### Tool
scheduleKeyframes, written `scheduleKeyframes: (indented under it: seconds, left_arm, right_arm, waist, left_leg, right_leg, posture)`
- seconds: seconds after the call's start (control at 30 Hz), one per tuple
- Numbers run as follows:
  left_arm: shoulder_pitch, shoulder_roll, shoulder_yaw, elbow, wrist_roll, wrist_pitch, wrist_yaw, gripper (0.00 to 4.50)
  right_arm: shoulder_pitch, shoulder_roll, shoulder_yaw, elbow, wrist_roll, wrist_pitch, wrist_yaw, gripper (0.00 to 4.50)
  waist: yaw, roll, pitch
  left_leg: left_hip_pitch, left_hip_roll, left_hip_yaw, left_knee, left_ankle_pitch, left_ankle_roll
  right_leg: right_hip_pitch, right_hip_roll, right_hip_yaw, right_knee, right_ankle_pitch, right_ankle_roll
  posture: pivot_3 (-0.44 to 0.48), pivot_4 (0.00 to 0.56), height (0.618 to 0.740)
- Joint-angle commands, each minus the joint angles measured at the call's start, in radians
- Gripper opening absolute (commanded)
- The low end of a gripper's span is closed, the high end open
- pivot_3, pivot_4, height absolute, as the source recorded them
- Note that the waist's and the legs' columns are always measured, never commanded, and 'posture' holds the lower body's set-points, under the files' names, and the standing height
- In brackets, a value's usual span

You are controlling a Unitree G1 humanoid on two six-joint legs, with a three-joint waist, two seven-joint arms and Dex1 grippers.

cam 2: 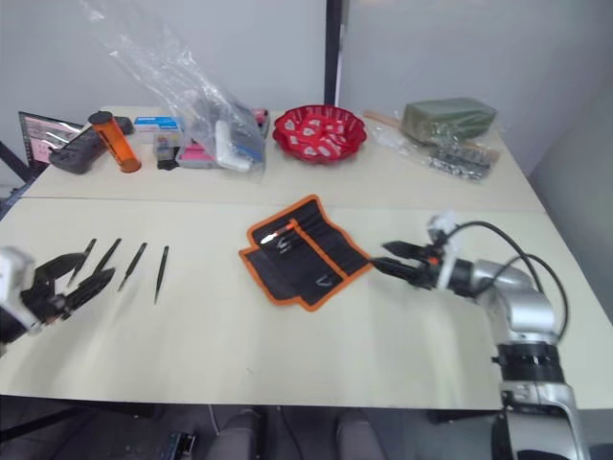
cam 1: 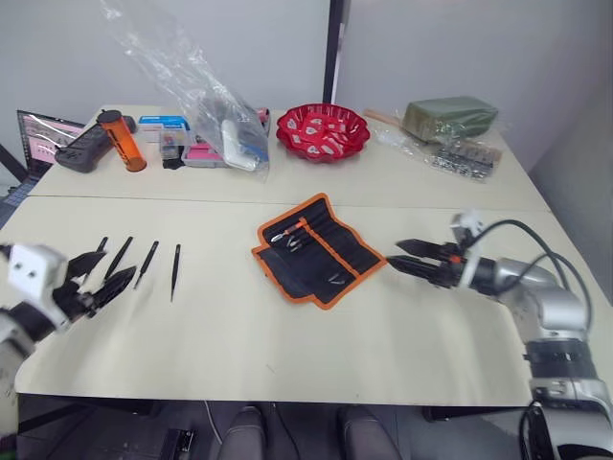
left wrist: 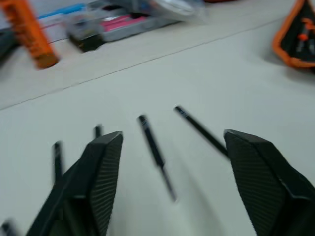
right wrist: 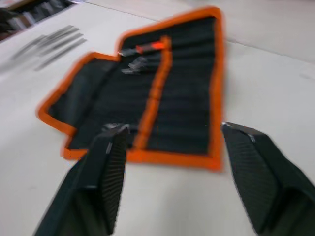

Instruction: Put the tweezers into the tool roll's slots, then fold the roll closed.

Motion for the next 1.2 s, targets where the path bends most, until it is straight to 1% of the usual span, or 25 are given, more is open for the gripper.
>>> scheduleKeyframes:
  seconds: [0.03,0.13,0.23,0.33,0.47,0.63,0.8,0.83,0.93,1.0,1.1,1.2]
  left_arm:
    - [0.086,-0.067,0.112,-0.086,-0.038,-0.017,0.067,4.5]
    - [0.143,-0.124,0.157,-0.112,-0.065,-0.014,0.106,4.5]
    - [0.187,-0.153,0.16,-0.154,-0.068,-0.011,0.134,4.5]
    - [0.206,-0.173,0.169,-0.158,-0.083,-0.021,0.152,4.5]
    - [0.233,-0.202,0.184,-0.181,-0.091,-0.025,0.19,4.5]
    - [0.29,-0.25,0.198,-0.22,-0.085,-0.026,0.248,4.5]
    - [0.341,-0.292,0.244,-0.245,-0.136,0.025,0.325,4.5]
    - [0.361,-0.299,0.24,-0.249,-0.135,0.027,0.321,4.5]
    - [0.406,-0.321,0.239,-0.255,-0.138,0.014,0.314,4.5]
    - [0.433,-0.355,0.271,-0.267,-0.167,0.009,0.34,4.5]
    - [0.461,-0.386,0.283,-0.29,-0.175,0.004,0.367,4.5]
    - [0.453,-0.43,0.299,-0.318,-0.171,-0.043,0.425,4.5]
  right_arm:
    - [0.017,-0.023,-0.052,0.09,-0.024,-0.109,-0.005,4.48]
    - [0.01,-0.022,-0.071,0.179,-0.024,-0.158,-0.001,4.48]
    - [-0.018,-0.023,-0.064,0.257,-0.037,-0.191,0.014,4.48]
    - [-0.065,-0.018,-0.035,0.273,-0.044,-0.183,0.041,4.48]
    - [-0.142,0.0,0.019,0.202,-0.016,-0.095,0.109,4.48]
    - [-0.233,-0.013,0.13,0.074,0.008,0.007,0.283,4.48]
    - [-0.347,-0.023,0.208,-0.041,0.048,0.067,0.449,4.48]
    - [-0.364,-0.023,0.211,-0.066,0.078,0.095,0.47,4.48]
    - [-0.392,-0.04,0.234,-0.122,0.173,0.174,0.489,4.48]
    - [-0.416,-0.052,0.259,-0.131,0.223,0.197,0.489,4.48]
    - [-0.438,-0.057,0.283,-0.12,0.245,0.191,0.489,4.48]
    - [-0.454,-0.05,0.317,-0.113,0.238,0.162,0.489,4.48]
  waist:
    - [0.001,-0.001,0.0]
    - [0.005,-0.002,0.0]
    - [0.004,-0.002,0.001]
    - [-0.001,-0.002,0.001]
    - [-0.012,-0.002,0.001]
    - [-0.017,-0.002,0.001]
    - [-0.006,-0.004,0.002]
    - [-0.006,-0.004,0.002]
    - [-0.002,-0.006,0.002]
    - [-0.002,-0.009,0.003]
    - [-0.003,-0.011,0.003]
    - [-0.002,-0.011,0.003]
  left_leg:
    - [0.0,0.0,0.0,0.0,0.0,0.0]
    - [0.0,0.0,0.001,0.001,0.0,0.0]
    - [0.0,0.0,0.002,0.002,0.0,0.0]
    - [0.001,0.0,0.004,0.002,0.0,0.0]
    - [0.003,0.001,0.007,0.002,0.0,0.0]
    - [0.003,0.001,0.008,0.001,0.0,0.0]
    - [0.002,0.001,0.009,0.002,-0.001,0.0]
    - [0.002,0.001,0.009,0.002,-0.001,0.0]
    - [0.002,0.001,0.009,0.002,-0.002,-0.001]
    - [0.002,0.001,0.009,0.002,-0.004,-0.005]
    - [0.002,0.001,0.01,0.002,-0.004,-0.005]
    - [0.002,0.001,0.01,0.002,-0.004,-0.005]
  right_leg:
    - [0.0,0.0,0.0,0.0,0.0,0.0]
    - [0.0,0.0,0.001,-0.001,-0.001,-0.005]
    - [0.001,0.0,0.002,-0.001,-0.001,-0.005]
    - [0.0,0.0,0.004,-0.001,-0.001,-0.005]
    - [0.0,0.0,0.005,-0.001,0.0,-0.005]
    - [0.0,0.0,0.006,-0.001,0.002,-0.001]
    - [-0.001,-0.001,0.006,-0.002,0.0,-0.005]
    - [-0.001,-0.001,0.006,-0.001,0.0,-0.005]
    - [-0.002,-0.001,0.006,-0.002,-0.001,-0.006]
    - [-0.002,-0.001,0.006,-0.002,-0.001,-0.006]
    - [-0.002,-0.002,0.006,-0.003,0.0,-0.006]
    - [-0.002,-0.002,0.006,-0.003,0.0,-0.007]
  posture:
    - [0.0,0.15,0.74]
    - [0.0,0.15,0.74]
    - [0.0,0.15,0.74]
    - [0.0,0.15,0.74]
    - [0.0,0.15,0.74]
    - [0.0,0.15,0.74]
    - [0.0,0.15,0.74]
    - [0.0,0.15,0.74]
    - [0.0,0.15,0.74]
    - [0.0,0.15,0.74]
    - [0.0,0.15,0.74]
    - [0.0,0.15,0.74]
